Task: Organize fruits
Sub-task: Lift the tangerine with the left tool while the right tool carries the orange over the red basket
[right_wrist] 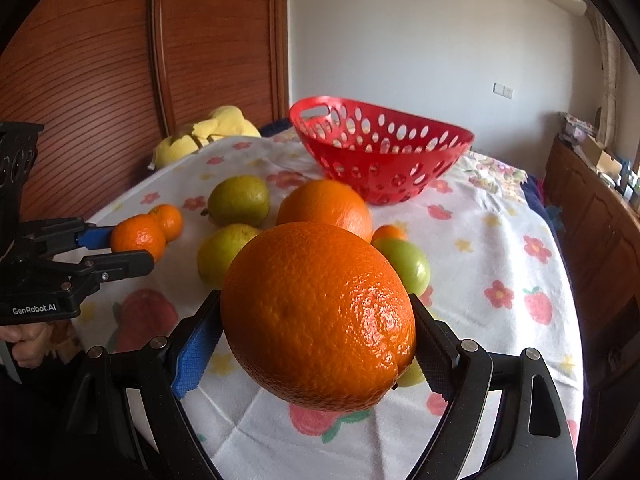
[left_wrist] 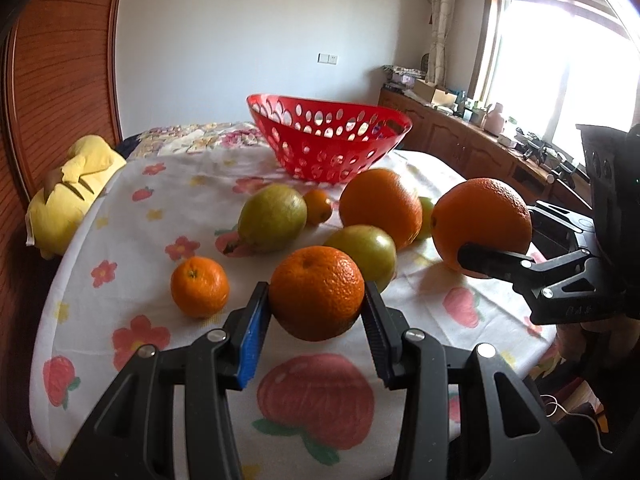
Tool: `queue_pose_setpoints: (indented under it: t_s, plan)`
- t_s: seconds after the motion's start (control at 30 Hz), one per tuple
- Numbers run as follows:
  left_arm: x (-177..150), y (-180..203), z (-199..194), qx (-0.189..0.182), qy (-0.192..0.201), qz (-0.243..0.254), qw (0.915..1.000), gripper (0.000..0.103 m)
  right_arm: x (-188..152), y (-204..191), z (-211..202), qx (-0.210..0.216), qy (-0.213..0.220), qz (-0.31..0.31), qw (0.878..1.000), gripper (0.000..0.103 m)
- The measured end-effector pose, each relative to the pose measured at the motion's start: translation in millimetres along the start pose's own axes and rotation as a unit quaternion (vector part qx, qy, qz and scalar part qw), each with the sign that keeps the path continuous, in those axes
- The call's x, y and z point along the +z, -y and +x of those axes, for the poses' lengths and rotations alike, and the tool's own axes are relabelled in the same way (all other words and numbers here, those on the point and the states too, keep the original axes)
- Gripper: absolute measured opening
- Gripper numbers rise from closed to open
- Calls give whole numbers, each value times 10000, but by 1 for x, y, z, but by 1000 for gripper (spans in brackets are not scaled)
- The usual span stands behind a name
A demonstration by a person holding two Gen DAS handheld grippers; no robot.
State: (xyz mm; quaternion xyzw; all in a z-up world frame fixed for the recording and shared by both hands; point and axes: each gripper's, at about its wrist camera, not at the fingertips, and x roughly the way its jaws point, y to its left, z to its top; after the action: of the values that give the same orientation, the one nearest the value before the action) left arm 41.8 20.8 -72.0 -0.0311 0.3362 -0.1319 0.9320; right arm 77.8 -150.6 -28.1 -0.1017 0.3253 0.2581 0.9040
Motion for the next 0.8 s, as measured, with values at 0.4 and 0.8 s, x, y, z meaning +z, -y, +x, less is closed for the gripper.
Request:
queue_pose_setpoints:
  t_s: [0.4,0.8]
  plan:
    - [32,5,-9,2,254,128,9996,44,33,16,-30,-94,446,-19,9990,88]
    - [78,4,12,3,392,375,9985,44,82,34,-24,-240,710,-296,9967,88]
